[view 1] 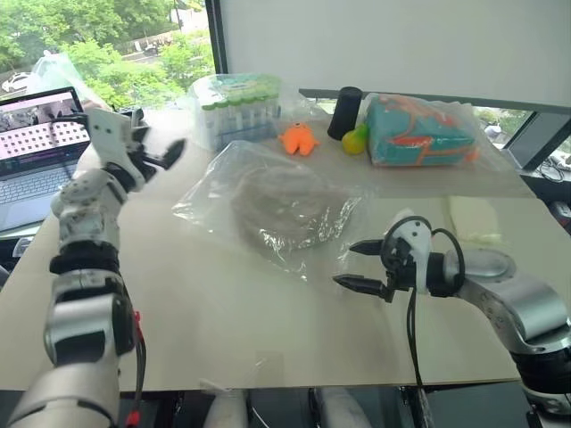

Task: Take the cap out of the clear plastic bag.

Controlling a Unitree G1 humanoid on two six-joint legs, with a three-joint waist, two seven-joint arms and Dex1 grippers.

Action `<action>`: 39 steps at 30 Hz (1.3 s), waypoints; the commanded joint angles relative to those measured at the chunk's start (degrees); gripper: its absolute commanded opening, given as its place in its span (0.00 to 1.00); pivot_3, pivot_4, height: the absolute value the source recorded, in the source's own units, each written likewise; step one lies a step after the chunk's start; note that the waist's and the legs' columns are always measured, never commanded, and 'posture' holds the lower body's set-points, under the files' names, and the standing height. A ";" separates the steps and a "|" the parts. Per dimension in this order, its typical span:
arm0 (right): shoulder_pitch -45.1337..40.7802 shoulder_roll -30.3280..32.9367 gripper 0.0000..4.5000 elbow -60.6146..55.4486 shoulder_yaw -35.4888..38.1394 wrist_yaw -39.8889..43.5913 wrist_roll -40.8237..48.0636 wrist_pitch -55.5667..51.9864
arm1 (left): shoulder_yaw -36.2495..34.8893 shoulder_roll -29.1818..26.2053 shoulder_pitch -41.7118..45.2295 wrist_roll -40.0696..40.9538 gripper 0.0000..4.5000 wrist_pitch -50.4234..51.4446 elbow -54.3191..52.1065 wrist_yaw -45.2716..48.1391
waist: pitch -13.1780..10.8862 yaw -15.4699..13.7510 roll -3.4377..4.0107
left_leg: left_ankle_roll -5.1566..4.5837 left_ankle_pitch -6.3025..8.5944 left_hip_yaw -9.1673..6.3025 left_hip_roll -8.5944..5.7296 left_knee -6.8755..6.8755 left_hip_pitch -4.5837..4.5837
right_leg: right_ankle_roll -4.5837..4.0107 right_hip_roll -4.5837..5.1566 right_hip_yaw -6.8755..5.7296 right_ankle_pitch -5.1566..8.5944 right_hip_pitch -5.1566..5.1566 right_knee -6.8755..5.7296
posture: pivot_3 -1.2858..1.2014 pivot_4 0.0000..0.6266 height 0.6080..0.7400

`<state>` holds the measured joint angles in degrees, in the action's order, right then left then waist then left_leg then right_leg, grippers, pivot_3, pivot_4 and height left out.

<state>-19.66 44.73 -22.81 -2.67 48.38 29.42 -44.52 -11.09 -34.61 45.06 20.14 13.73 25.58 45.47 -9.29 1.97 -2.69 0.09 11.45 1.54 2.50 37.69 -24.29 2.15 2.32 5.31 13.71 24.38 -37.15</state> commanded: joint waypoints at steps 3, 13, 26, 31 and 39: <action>-0.66 1.05 1.00 1.60 3.73 -0.06 -1.12 3.09 | 15.59 -5.22 -15.58 3.20 0.99 14.61 -36.66 8.71 | 0.01 0.57 0.02 | 0.04 0.03 -0.02 0.01 0.02 0.06 | 0.00 -0.01 0.03 0.00 -0.04 0.01 | 0.52 0.24 1.00; 3.94 1.60 1.00 8.05 9.60 -5.82 -8.11 8.86 | 28.68 -5.00 -17.78 -22.25 0.99 -3.09 -36.25 0.16 | 0.01 0.20 0.02 | -0.18 -0.11 0.05 -0.02 0.06 0.39 | 0.24 -0.09 0.16 0.10 -0.28 0.06 | 0.52 0.24 1.00; 8.59 -0.35 1.00 3.74 14.00 -8.59 -6.45 7.00 | 34.26 -2.59 -20.73 -31.07 0.99 -4.28 -37.32 1.55 | 0.02 0.30 0.06 | -0.24 -0.04 0.08 -0.03 0.07 0.29 | 0.09 -0.06 0.19 0.02 -0.24 0.09 | 0.52 0.24 1.00; 8.82 -0.43 1.00 2.64 14.97 -9.45 -5.80 6.19 | 35.77 -4.13 -21.82 -37.14 0.99 -3.75 -38.22 0.84 | 0.03 0.41 0.08 | -0.24 -0.04 0.07 -0.03 0.06 0.24 | 0.06 -0.06 0.19 0.01 -0.20 0.09 | 0.52 0.24 1.00; 8.82 -0.91 1.00 1.82 15.30 -10.78 -4.77 5.69 | 37.82 2.11 -19.63 -50.79 0.99 -3.06 -26.85 -13.85 | 0.20 0.25 0.36 | -0.24 -0.04 0.07 -0.05 0.08 0.68 | 0.47 -0.05 0.21 0.23 -0.65 0.09 | 0.52 0.24 1.00</action>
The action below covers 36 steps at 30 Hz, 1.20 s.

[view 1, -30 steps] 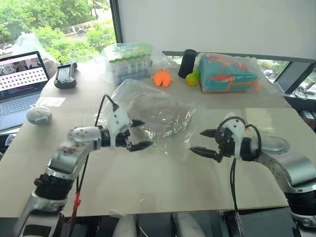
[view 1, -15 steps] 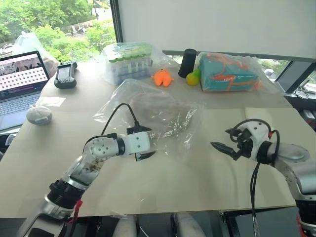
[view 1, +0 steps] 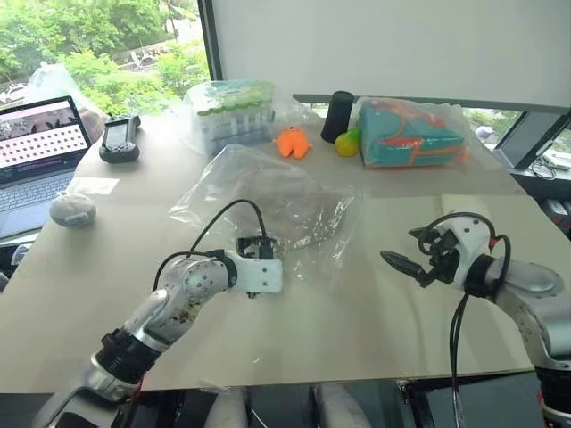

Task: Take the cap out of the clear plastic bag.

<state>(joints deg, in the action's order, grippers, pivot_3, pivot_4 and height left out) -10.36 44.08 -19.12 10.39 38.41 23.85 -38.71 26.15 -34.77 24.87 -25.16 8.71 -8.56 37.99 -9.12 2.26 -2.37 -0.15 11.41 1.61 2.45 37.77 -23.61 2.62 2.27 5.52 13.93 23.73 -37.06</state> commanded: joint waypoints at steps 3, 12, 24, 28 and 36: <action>-1.03 -0.41 1.00 -1.98 1.95 -1.07 0.79 -0.34 | 0.52 4.80 1.81 -8.90 0.99 0.27 12.93 -13.18 | 0.03 -0.01 0.06 | 0.00 0.01 -0.01 0.02 0.00 0.56 | 0.03 0.00 -0.02 0.03 -0.56 0.04 | 0.52 0.24 1.00; -1.84 -0.90 1.00 -2.40 1.26 -1.49 0.67 0.08 | 3.82 14.46 5.20 -14.35 0.99 -8.75 30.06 -33.48 | 0.18 -0.07 0.32 | 0.00 0.00 -0.01 -0.04 -0.01 0.70 | 0.06 0.03 0.05 -0.02 -0.66 0.03 | 0.52 0.24 1.00; -0.79 -1.16 1.00 -3.74 1.18 -1.74 0.58 -0.26 | 4.04 15.58 5.82 -13.11 0.42 -15.66 33.90 -29.17 | 0.28 -1.40 0.47 | 0.00 0.04 -0.02 -0.18 -0.06 0.44 | 0.19 0.19 0.02 0.07 -0.55 0.25 | 0.52 0.24 1.00; -0.68 -1.52 1.00 -4.10 1.06 -1.89 0.72 -0.40 | 3.69 15.55 5.75 -13.38 0.09 -16.18 34.13 -28.85 | 0.37 -1.63 0.61 | -0.01 0.07 -0.02 -0.29 -0.07 0.43 | 0.25 0.31 0.02 0.11 -0.60 0.30 | 0.52 0.24 1.00; -1.26 -2.47 1.00 -4.71 0.26 -2.27 0.86 -0.89 | 1.99 10.70 6.68 -13.76 0.02 -27.84 34.93 -34.57 | 0.58 -1.51 0.89 | 0.00 0.08 -0.03 -0.33 -0.10 0.47 | 0.29 0.34 0.02 0.13 -0.61 0.30 | 0.52 0.24 1.00</action>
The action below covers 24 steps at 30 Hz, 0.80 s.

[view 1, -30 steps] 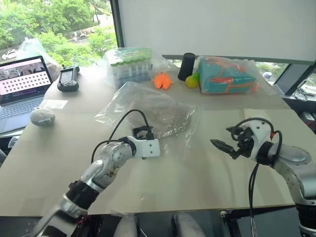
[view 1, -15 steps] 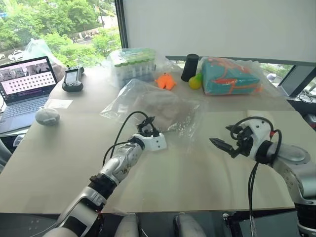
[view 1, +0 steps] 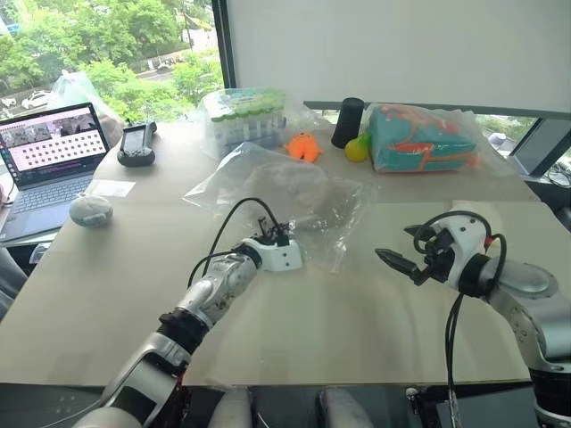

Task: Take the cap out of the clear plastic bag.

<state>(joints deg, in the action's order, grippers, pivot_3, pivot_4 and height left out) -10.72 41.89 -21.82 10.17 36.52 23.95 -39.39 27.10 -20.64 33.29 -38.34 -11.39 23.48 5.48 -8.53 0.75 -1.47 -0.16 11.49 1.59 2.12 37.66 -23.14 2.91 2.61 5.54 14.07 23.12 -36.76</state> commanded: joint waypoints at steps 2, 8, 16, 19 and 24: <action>-1.39 -0.60 1.00 -1.98 0.03 -0.41 0.80 -0.27 | 0.63 -6.87 -1.07 -0.83 0.02 -14.26 3.55 -4.19 | -0.04 0.53 -0.07 | 0.00 0.00 0.00 0.03 -0.04 -0.04 | 0.00 -0.01 0.02 0.00 0.06 0.02 | 0.52 0.24 1.00; -3.06 -0.10 1.00 -0.59 -0.52 0.29 0.44 0.00 | 2.45 -20.57 6.41 -6.40 0.02 -42.83 14.05 -13.77 | -0.25 1.75 -0.41 | 0.01 -0.01 0.01 0.06 -0.41 -0.02 | -0.06 -0.04 0.06 -0.03 0.23 0.04 | 0.52 0.24 1.00; -2.00 -0.23 1.00 -1.86 0.17 -0.21 0.40 -0.34 | 6.48 -26.99 19.21 -19.45 0.02 -62.14 30.34 -31.98 | -0.38 0.25 -0.64 | 0.01 -0.01 0.07 -0.21 -0.43 -0.65 | -0.17 0.27 -0.02 -0.14 0.76 0.17 | 0.52 0.24 1.00; -1.55 -0.08 1.00 -2.22 0.62 -0.40 0.50 -0.53 | 12.16 -28.89 21.67 -29.89 0.02 -62.13 31.88 -42.96 | -0.39 0.03 -0.64 | 0.01 -0.02 0.10 -0.37 -0.43 -1.08 | -0.23 0.40 -0.02 -0.27 1.22 0.08 | 0.52 0.24 1.00; -1.44 0.58 1.00 -2.17 1.18 -0.47 0.34 -0.60 | 27.28 -30.42 25.30 -48.43 0.02 -54.49 34.51 -65.47 | -0.43 -0.12 -0.73 | 0.04 0.01 0.10 -0.47 -0.49 -1.13 | -0.15 0.50 -0.09 -0.22 1.23 0.13 | 0.52 0.24 1.00</action>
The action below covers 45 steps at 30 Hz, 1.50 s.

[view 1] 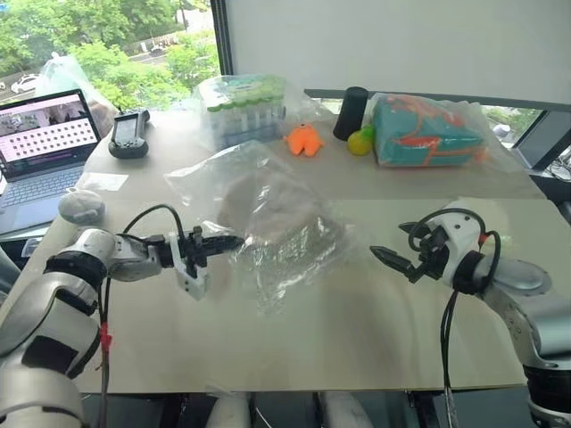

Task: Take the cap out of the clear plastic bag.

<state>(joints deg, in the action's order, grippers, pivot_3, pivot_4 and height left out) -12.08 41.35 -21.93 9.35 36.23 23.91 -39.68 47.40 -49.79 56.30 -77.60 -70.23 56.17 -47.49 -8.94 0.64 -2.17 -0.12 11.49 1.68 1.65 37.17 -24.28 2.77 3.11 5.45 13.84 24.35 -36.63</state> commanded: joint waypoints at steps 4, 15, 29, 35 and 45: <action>0.08 1.20 1.00 -2.52 1.88 -0.22 0.47 -0.52 | 13.96 0.02 4.11 -14.36 0.02 10.43 8.30 -22.18 | -0.06 0.08 -0.12 | 0.01 -0.01 -0.01 0.00 0.05 0.08 | 0.28 0.00 -0.05 0.16 -0.04 -0.11 | 0.52 0.24 1.00; -1.31 0.94 1.00 -1.09 -0.32 0.48 -0.20 -0.12 | 11.21 0.50 2.37 -4.55 0.54 10.14 13.89 -20.65 | -0.09 -0.02 -0.18 | 0.10 -0.07 0.00 0.04 0.10 0.18 | 0.35 -0.04 -0.05 0.21 -0.04 -0.36 | 0.52 0.24 1.00; -4.46 1.08 1.00 2.49 -3.07 3.52 -0.75 1.50 | -5.59 -7.84 -5.16 19.54 0.98 1.20 6.48 0.12 | -0.13 0.11 -0.23 | 0.10 -0.07 0.01 0.05 0.14 0.10 | -0.04 -0.01 -0.08 -0.02 -0.01 -0.32 | 0.52 0.24 1.00; -6.65 1.92 1.00 3.54 -4.55 7.04 -0.51 2.05 | -18.55 -10.94 -18.22 45.36 0.98 2.96 -4.28 20.08 | -0.12 0.40 -0.21 | 0.09 -0.07 0.06 0.10 0.14 0.14 | -0.09 0.01 -0.09 -0.05 0.00 -0.36 | 0.52 0.24 1.00; -8.99 0.89 1.00 5.84 -5.63 7.29 -1.63 2.78 | -37.34 1.53 -31.27 75.30 0.98 43.95 -26.21 40.61 | -0.12 0.02 -0.21 | 0.08 -0.08 0.11 0.25 0.41 0.18 | -0.15 0.00 -0.21 -0.08 -0.12 -0.51 | 0.52 0.24 1.00</action>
<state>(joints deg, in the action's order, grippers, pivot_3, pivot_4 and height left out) -19.72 42.31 -15.56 2.88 43.64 22.59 -38.81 13.98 -50.86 24.02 -7.18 -36.87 33.02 -8.50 -9.06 0.66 -2.38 -0.04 11.41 1.77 1.93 37.70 -24.13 2.62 3.09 5.20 13.77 24.21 -37.16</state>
